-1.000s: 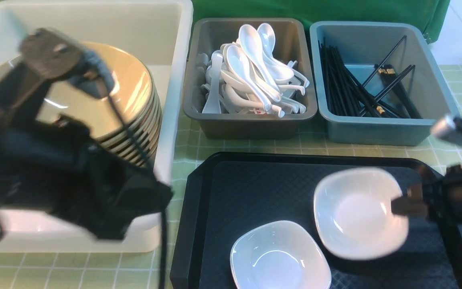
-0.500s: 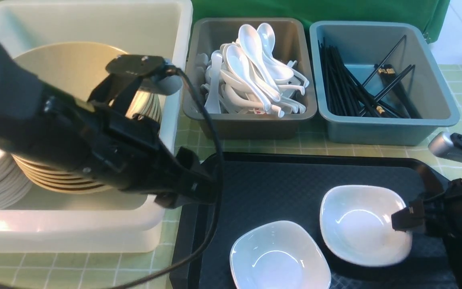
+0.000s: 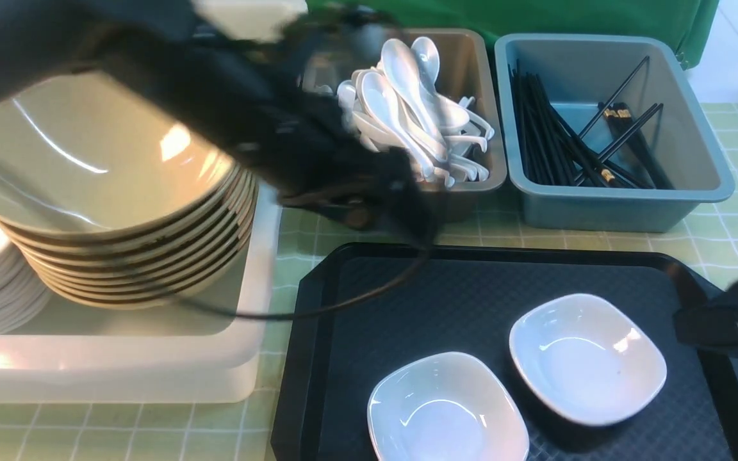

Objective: On green table put chopsticks spoon bowls plates into blue grey white boxes.
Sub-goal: 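Grasp the small white bowl on the black tray by its rim with the left gripper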

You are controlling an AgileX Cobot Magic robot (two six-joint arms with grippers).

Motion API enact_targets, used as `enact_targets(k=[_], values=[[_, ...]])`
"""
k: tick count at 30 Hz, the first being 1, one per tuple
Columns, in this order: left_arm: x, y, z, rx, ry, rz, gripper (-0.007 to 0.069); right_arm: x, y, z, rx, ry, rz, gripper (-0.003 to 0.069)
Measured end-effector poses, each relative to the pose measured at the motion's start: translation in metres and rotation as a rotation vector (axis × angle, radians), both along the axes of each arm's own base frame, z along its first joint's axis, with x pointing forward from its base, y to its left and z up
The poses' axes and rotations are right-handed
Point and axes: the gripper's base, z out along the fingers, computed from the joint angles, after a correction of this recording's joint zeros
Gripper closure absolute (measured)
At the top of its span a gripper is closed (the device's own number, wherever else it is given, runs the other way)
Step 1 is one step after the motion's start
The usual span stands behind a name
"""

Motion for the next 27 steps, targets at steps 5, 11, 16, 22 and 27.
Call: enact_targets(k=[5,11,16,22,27], values=[[0.022,-0.058,-0.035,0.071,0.032,-0.108,0.0030,-0.045,0.014,0.024,0.026,-0.050,0.126,0.0071],[0.049,-0.112,-0.079,0.196,0.023,-0.177,0.0030,-0.082,0.009,0.050,-0.004,-0.173,0.159,0.0071],[0.069,-0.136,-0.112,0.196,0.047,-0.170,0.0030,-0.087,0.004,0.052,-0.063,-0.177,0.154,0.0071],[0.072,-0.146,-0.142,0.167,0.138,-0.164,0.0043,-0.087,0.002,0.051,-0.099,-0.178,0.158,0.0071],[0.070,-0.153,-0.157,0.119,0.194,-0.186,0.0207,-0.088,0.002,0.050,-0.130,-0.181,0.191,0.0072]])
